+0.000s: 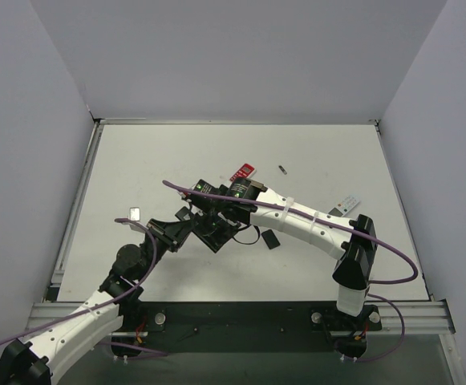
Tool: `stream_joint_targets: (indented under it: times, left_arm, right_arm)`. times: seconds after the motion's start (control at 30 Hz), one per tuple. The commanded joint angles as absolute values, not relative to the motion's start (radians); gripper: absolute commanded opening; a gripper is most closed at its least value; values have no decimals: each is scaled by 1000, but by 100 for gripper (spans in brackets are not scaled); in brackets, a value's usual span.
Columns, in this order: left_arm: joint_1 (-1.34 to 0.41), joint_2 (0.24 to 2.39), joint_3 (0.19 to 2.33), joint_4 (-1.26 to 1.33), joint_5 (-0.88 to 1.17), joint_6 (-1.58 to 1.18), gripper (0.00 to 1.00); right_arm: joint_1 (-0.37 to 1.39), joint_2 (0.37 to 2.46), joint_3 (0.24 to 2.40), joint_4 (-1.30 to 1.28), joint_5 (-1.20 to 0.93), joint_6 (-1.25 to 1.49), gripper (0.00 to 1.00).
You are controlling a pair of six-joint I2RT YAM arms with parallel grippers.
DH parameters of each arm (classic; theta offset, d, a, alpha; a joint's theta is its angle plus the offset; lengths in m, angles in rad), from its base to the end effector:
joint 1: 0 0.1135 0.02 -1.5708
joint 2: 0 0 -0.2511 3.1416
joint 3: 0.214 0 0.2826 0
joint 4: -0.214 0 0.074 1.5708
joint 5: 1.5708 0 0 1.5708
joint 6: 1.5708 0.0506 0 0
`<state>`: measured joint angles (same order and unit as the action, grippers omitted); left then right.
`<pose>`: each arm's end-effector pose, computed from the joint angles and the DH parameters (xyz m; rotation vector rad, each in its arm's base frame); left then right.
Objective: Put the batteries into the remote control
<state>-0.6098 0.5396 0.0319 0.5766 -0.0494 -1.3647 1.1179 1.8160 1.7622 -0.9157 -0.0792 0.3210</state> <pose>0.1648 -0.1121 0.1693 -0.6732 1.5751 -1.5076 0.1847 0.3887 0.2996 -1.0666 2.4493 0.6254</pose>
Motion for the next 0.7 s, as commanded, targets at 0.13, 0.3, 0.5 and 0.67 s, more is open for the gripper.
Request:
stream_joint_targets:
  times: [0.13,0.3,0.5,0.67]
  left_arm:
    - [-620,440,-126,536,-97,-1407,0]
    - [-620,417,-114,492,-104,-1394,0]
    - [-620,442,-106,491,-113,-1399,0]
    - [-620,474,-95,511,-120,-1401,0]
  right_arm:
    - [1104,1822,1758,-937,-46,316,6]
    - [1103,1828,1766,-946,-49,313,13]
    - [1103,1835,1775,-953,-58,308,17]
    - [1101,1839,1776,-953,-63,308,17]
